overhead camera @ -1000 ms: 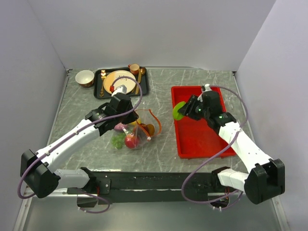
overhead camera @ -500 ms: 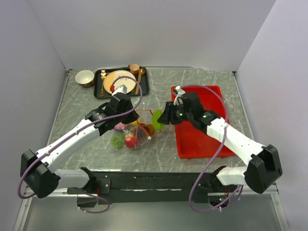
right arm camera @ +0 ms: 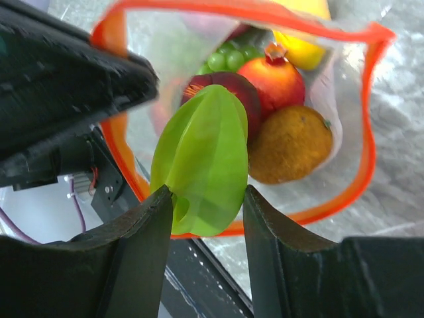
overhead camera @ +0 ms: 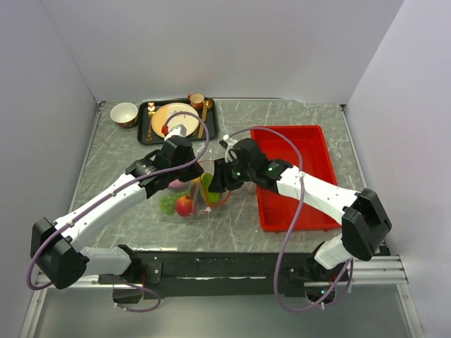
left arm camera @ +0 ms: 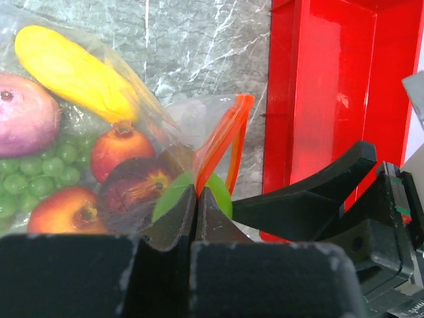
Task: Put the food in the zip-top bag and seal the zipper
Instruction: Place the fake fruit in the zipper food storage bag.
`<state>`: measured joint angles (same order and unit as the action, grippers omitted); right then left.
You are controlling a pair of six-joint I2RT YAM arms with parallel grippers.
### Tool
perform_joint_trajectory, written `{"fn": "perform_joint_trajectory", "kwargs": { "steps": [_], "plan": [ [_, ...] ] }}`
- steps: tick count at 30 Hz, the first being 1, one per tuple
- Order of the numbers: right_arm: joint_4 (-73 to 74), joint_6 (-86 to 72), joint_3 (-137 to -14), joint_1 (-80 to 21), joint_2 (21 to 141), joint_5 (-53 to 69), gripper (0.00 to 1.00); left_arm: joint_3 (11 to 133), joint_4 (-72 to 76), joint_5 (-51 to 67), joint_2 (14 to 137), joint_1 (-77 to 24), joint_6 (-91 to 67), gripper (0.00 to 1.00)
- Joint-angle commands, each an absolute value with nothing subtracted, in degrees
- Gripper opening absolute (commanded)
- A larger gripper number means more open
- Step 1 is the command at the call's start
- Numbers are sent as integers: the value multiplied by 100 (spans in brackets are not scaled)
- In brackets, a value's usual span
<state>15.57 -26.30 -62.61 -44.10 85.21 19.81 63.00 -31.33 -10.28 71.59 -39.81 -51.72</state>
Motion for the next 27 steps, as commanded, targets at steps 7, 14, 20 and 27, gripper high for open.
{"fn": "perform_joint_trajectory", "kwargs": {
  "steps": [7,14,20,27],
  "plan": [
    [774,-2997,-6820,-4456,8815,1793,27,6521,-2997,-721,6865,-3964,-5062,1],
    [362,-3366,-6996,-4465,9202,1819,27,6750,-3102,-650,6531,-3964,-5107,1],
    [658,-3341,-7461,-4544,9570,1828,34,6882,-3314,-1133,6179,-3964,-5221,1],
    [1020,-3155,-7322,-4658,9335,1372,77,6785,-3401,-1423,6099,-3955,-5282,1]
  ]
}}
